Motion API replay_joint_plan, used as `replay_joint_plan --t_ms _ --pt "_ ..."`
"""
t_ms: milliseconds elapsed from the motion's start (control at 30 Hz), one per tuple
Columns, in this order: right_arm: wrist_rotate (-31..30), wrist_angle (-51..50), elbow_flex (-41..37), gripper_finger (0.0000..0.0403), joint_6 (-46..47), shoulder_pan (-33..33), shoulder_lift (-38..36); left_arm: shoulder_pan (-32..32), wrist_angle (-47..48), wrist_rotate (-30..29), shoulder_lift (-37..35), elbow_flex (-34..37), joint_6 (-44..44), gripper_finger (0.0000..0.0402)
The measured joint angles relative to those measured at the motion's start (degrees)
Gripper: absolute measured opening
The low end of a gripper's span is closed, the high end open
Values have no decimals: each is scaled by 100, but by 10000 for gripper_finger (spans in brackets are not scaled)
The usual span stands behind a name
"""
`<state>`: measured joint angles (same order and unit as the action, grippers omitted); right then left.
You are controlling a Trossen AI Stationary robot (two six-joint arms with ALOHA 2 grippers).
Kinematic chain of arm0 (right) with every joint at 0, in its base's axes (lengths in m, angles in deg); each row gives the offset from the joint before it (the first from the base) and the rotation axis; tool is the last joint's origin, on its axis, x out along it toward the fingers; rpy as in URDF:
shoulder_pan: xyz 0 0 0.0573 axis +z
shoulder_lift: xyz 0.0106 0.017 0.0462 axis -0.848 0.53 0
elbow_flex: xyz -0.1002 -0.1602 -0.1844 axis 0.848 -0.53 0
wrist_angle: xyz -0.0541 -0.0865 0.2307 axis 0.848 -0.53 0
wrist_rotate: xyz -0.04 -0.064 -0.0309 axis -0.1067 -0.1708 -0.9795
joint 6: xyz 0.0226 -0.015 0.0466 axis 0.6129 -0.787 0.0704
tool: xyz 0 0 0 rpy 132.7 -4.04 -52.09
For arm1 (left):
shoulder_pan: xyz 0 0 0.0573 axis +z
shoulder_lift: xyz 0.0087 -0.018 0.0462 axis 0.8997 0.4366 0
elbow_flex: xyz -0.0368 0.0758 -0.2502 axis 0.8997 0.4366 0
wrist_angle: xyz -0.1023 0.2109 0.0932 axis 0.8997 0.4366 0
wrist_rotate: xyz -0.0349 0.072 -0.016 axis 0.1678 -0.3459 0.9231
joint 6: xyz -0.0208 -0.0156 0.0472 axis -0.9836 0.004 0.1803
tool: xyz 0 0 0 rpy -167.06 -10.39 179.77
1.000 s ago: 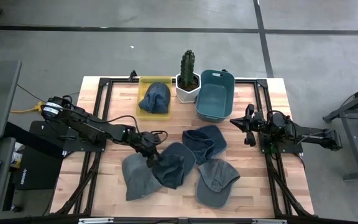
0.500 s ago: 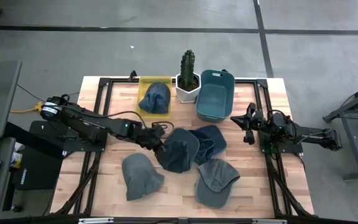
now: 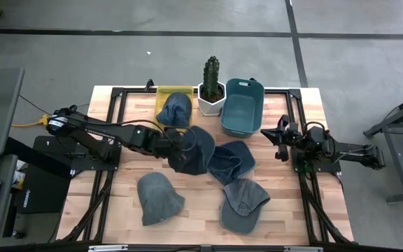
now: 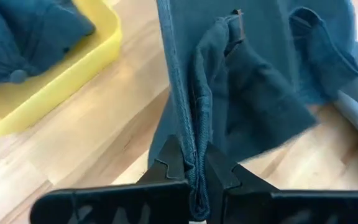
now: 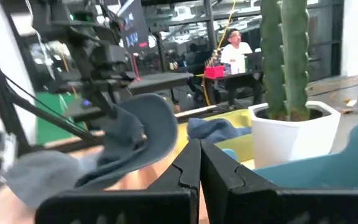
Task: Pick & Place hat
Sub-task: Put the left blue cap into the yellow bin
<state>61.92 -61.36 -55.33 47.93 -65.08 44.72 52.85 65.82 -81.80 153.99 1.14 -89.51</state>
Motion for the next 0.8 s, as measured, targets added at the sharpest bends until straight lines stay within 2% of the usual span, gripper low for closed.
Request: replay_joint_plan --t_ms 200,467,667,800 --pt "-51 71 0 1 1197 0 -2 0 190 -34 14 0 -478 0" --pt "49 62 0 1 2771 0 20 0 40 -41 446 0 -993 0" --pt "48 -43 0 1 2829 2 33 0 -217 18 630 2 -1005 0" --pt "392 -13 2 4 2684 0 60 0 -179 61 626 -1 -1032 0"
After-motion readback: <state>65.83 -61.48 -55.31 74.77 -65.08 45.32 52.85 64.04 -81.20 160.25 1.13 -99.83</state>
